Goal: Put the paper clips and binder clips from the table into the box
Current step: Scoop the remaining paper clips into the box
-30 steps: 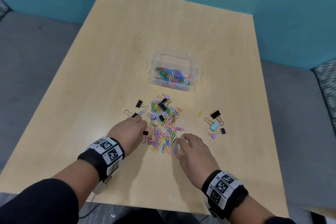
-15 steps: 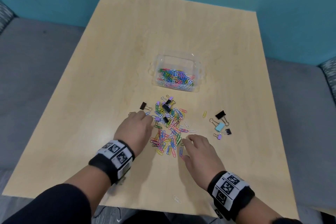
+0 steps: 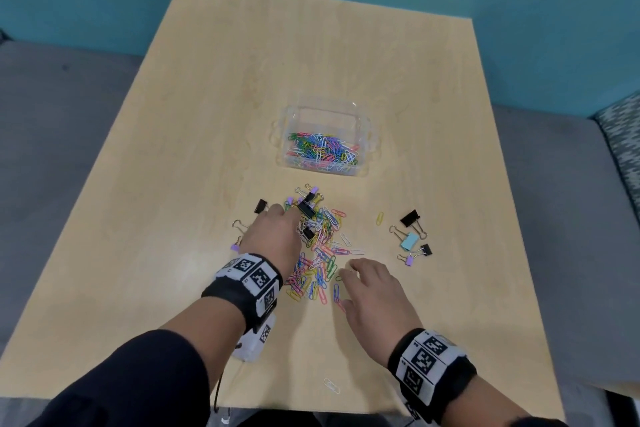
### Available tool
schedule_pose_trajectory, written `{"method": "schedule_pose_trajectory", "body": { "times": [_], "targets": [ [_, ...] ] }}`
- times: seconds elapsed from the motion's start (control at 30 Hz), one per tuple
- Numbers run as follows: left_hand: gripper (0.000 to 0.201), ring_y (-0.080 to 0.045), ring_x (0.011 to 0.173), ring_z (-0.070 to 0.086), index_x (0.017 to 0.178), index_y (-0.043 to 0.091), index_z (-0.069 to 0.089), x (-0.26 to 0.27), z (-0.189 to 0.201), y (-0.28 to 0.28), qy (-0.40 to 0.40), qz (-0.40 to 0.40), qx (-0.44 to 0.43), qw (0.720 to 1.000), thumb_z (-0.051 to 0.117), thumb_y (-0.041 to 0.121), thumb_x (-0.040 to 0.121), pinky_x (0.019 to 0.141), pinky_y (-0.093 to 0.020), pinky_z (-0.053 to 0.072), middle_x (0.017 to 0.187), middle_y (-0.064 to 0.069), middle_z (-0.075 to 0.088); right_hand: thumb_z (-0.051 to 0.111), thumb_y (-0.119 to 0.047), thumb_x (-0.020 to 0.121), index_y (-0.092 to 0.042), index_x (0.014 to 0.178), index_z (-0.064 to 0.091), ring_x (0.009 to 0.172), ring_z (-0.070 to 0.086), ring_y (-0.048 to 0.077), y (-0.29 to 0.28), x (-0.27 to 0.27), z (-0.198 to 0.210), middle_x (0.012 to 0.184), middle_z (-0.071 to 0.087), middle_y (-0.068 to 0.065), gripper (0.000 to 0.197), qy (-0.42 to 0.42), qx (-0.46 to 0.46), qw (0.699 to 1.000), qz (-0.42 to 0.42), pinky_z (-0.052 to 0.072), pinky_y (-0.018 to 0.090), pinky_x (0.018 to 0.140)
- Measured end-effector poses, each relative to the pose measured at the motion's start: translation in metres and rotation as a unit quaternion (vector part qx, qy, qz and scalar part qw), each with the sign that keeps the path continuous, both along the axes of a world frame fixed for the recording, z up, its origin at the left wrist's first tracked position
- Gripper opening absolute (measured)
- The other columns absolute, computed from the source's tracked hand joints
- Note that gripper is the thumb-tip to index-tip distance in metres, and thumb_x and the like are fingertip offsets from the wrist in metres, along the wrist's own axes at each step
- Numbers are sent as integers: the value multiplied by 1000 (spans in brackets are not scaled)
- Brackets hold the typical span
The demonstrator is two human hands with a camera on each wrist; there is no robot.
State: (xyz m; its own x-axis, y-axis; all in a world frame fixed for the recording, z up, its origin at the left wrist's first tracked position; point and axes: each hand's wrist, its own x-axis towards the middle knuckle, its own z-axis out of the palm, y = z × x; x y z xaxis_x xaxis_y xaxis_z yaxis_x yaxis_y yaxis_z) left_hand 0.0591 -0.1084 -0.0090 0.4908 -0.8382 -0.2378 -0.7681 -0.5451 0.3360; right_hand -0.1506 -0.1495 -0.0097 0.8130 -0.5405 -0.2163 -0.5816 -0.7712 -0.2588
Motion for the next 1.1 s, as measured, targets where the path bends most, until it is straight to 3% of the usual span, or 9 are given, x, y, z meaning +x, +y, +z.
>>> {"method": "schedule_pose_trajectory", "body": {
  "times": [0.1, 0.23, 0.33, 0.47, 0.57, 0.63, 0.77, 1.0, 1.1],
  "targets": [
    [4, -26, 72, 53, 86, 15, 56, 0, 4, 4, 79, 57, -66, 993, 52, 15, 83, 62, -35, 44, 83, -4, 52, 72, -30, 73, -21, 109, 58, 105, 54, 25, -1, 0, 1, 115, 57, 0, 40, 2, -2, 1000, -3, 51, 36, 78],
    [5, -13, 67, 59, 78, 25, 59, 7, 12, 24, 197, 202, -123, 951, 62, 23, 79, 63, -29, 48, 72, 7, 63, 72, -27, 72, -23, 110, 56, 105, 53, 24, -2, 1, 2, 115, 56, -3, 42, 9, 2, 1000, -3, 50, 34, 78],
    [6, -15, 63, 57, 75, 23, 59, 19, 17, 42, 190, 244, -121, 943, 65, 22, 78, 61, -31, 47, 68, 5, 61, 66, -26, 75, -22, 114, 55, 107, 52, 26, -5, 3, 5, 116, 55, -2, 40, 19, 18, 1000, -4, 49, 35, 80],
    [6, -23, 80, 56, 87, 17, 63, 21, 12, 59, 55, 117, -136, 982, 64, 18, 81, 70, -33, 46, 89, -2, 56, 59, -20, 79, -17, 122, 52, 114, 49, 29, -15, 18, 11, 123, 53, 4, 44, 11, 27, 999, 14, 47, 38, 87],
    [30, -32, 104, 54, 111, 10, 60, -5, 3, 55, -7, -69, -122, 990, 64, 17, 82, 87, -41, 50, 114, -12, 57, 57, -16, 80, -12, 126, 51, 121, 46, 30, -25, 39, 12, 128, 51, 9, 46, -3, 4, 999, 51, 46, 40, 93],
    [47, -39, 121, 46, 124, 4, 52, -21, -7, 45, -59, -131, -80, 986, 62, 26, 84, 102, -46, 40, 131, -21, 49, 54, -16, 84, -9, 130, 48, 127, 43, 31, -30, 51, 11, 133, 49, 13, 48, -11, 0, 997, 72, 44, 42, 100],
    [66, -41, 136, 22, 137, 0, 35, -27, -16, 35, -83, -78, 18, 993, 40, 45, 90, 111, -50, 23, 146, -26, 29, 56, -13, 83, -5, 133, 45, 132, 39, 31, -38, 64, 9, 138, 45, 16, 53, -13, -2, 997, 75, 39, 40, 106],
    [63, -38, 131, 36, 136, 4, 41, -25, -17, 45, -92, -102, -14, 990, 51, 42, 87, 108, -49, 32, 143, -19, 39, 47, -8, 84, -6, 144, 29, 140, 28, 27, -39, 53, 6, 149, 33, 13, 63, 3, 30, 998, 54, 30, 37, 112],
    [59, -37, 126, 42, 135, 5, 44, -23, -18, 46, -105, -119, -15, 987, 38, 42, 89, 102, -49, 38, 142, -15, 44, 50, -5, 81, -4, 142, 34, 138, 32, 31, -39, 46, 2, 148, 35, 16, 63, 6, 18, 998, 58, 36, 41, 109]
  ]
}}
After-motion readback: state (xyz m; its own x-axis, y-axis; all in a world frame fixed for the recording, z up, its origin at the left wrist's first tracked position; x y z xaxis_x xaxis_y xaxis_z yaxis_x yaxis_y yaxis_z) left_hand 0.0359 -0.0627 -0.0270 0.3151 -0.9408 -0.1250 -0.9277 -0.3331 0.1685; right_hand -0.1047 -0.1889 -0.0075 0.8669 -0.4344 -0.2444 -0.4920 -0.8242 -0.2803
